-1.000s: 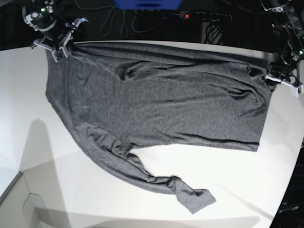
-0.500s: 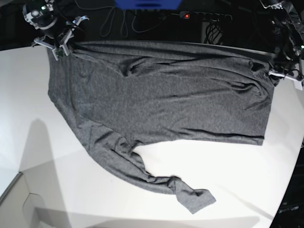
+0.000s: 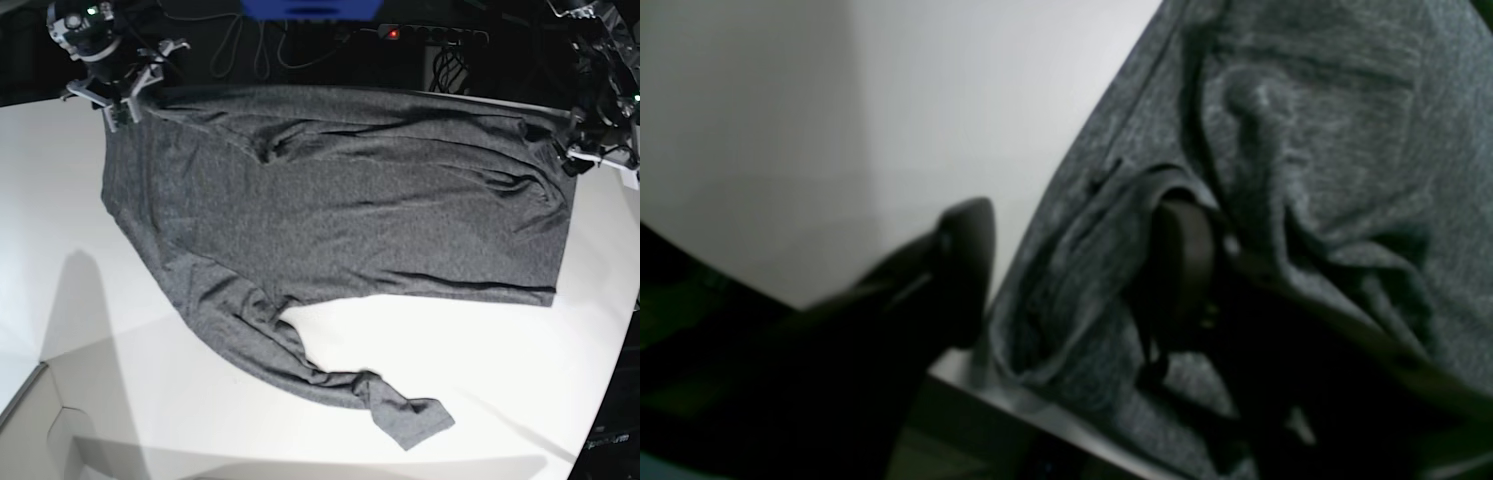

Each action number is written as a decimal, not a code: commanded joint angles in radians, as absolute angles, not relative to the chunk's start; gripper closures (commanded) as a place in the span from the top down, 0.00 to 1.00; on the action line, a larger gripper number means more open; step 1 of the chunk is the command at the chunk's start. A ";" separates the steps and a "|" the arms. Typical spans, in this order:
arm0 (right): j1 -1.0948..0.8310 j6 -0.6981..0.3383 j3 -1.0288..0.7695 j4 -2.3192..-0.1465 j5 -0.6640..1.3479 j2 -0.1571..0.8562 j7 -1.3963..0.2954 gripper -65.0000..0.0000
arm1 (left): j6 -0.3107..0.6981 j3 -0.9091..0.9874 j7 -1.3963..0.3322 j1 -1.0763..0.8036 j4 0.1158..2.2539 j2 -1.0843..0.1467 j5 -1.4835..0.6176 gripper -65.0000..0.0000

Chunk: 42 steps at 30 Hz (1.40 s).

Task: Layout the t-shirt on the table in an organized manner, then fold the t-shirt properly
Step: 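Pull both held corners apart, stretching the shirt taut, then reach both grippers down the shirt sides and grasp the side edges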

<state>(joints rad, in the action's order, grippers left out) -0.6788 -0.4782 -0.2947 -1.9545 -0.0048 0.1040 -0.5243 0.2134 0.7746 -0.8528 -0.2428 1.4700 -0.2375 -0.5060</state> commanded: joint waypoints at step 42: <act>-0.397 -0.473 -0.412 -1.997 -0.005 0.039 -0.522 0.62 | 0.205 0.885 -0.835 -0.084 1.541 -0.292 -0.693 0.66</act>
